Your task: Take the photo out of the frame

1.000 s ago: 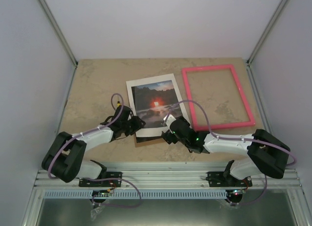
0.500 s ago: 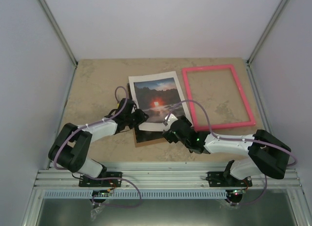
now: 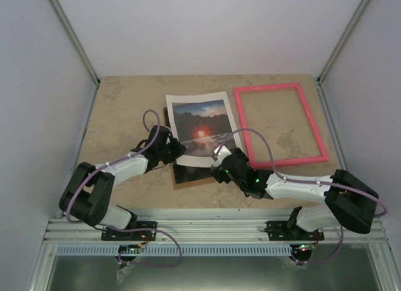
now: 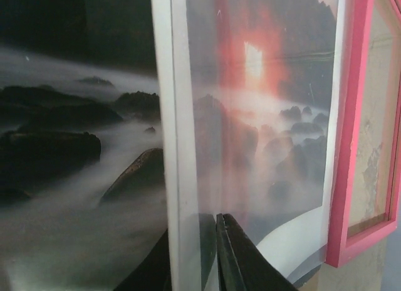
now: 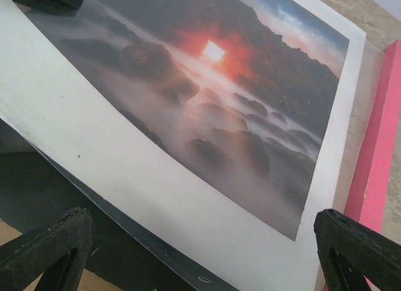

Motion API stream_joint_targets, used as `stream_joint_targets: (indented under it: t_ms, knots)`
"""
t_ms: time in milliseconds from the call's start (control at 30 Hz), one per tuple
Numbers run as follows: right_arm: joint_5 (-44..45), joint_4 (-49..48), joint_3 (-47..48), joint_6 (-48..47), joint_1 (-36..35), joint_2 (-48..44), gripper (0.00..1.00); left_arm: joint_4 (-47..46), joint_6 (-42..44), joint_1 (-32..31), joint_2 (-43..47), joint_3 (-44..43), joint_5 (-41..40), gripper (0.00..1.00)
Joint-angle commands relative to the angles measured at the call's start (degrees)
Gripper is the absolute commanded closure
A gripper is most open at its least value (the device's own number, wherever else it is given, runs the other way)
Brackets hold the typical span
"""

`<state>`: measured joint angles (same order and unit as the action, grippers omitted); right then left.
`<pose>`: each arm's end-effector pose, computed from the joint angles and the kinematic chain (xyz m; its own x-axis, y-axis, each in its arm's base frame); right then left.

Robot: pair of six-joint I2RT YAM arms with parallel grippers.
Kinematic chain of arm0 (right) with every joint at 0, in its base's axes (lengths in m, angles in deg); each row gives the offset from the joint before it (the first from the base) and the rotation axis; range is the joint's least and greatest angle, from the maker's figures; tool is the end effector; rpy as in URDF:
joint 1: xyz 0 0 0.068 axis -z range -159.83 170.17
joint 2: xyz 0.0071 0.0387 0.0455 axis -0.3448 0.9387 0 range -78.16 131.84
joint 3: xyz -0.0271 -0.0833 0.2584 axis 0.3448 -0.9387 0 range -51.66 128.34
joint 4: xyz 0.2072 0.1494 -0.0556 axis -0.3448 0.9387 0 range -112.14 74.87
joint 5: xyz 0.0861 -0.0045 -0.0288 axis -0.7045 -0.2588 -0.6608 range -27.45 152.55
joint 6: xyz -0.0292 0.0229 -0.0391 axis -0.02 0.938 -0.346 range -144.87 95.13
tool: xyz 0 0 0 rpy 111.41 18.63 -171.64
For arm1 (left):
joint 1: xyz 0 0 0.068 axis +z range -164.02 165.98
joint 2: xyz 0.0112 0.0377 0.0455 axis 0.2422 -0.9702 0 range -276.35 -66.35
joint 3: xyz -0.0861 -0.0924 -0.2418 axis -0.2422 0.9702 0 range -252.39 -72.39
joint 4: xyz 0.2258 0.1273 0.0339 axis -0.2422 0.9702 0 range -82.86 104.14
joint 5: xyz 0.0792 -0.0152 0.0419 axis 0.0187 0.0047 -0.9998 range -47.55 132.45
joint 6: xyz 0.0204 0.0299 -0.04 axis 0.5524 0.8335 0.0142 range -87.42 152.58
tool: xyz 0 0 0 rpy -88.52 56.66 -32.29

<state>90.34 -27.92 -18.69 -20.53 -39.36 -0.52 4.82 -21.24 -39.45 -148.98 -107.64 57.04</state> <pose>0.1473 0.2173 0.1756 -0.3611 -0.4819 -0.7983 -0.5527 0.8001 -0.2329 0.2425 -0.1252 0.1589 -0.8425 -0.4643 -0.2730 -0.1758 0.7162 -0.6754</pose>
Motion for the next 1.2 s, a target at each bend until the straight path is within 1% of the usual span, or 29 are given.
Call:
stream_joint_targets:
  t_ms: [0,167,267,433,533,733,967,1067,1167]
  knots:
    - [1.4,-1.5,-0.8,1.0,0.2,-1.2,0.02,0.2,0.4,1.2,1.9,0.0,-1.5,0.89]
    - [1.6,-1.9,-1.3,1.4,0.2,-1.7,0.02,1.1,1.4,2.6,3.1,-0.8,-4.0,0.97]
    - [1.6,-1.9,-1.5,1.8,0.5,-1.9,0.02,1.5,2.1,3.3,3.5,-1.7,-5.5,1.0]
    - [-0.4,-0.6,-1.2,3.5,3.1,-1.5,0.02,2.1,3.8,4.7,3.2,-3.5,-8.4,1.0]
    - [-3.6,-0.2,-1.4,4.8,5.4,-2.2,0.02,2.6,5.2,5.4,1.8,-4.8,-10.1,1.0]
    - [-13.9,1.3,-1.7,7.8,11.1,-3.6,0.02,6.7,9.6,6.2,-3.1,-9.0,-13.8,0.97]
    - [-18.9,7.2,1.2,11.0,17.2,-1.4,0.02,10.9,12.5,6.4,-5.1,-11.4,-20.0,0.89]
    - [-22.1,8.0,2.1,12.2,19.9,0.4,0.02,12.0,13.4,6.4,-5.5,-11.8,-21.7,0.85]
    - [-24.1,8.5,3.4,12.9,21.0,2.4,0.02,13.0,14.1,6.4,-5.7,-12.1,-22.6,0.8]
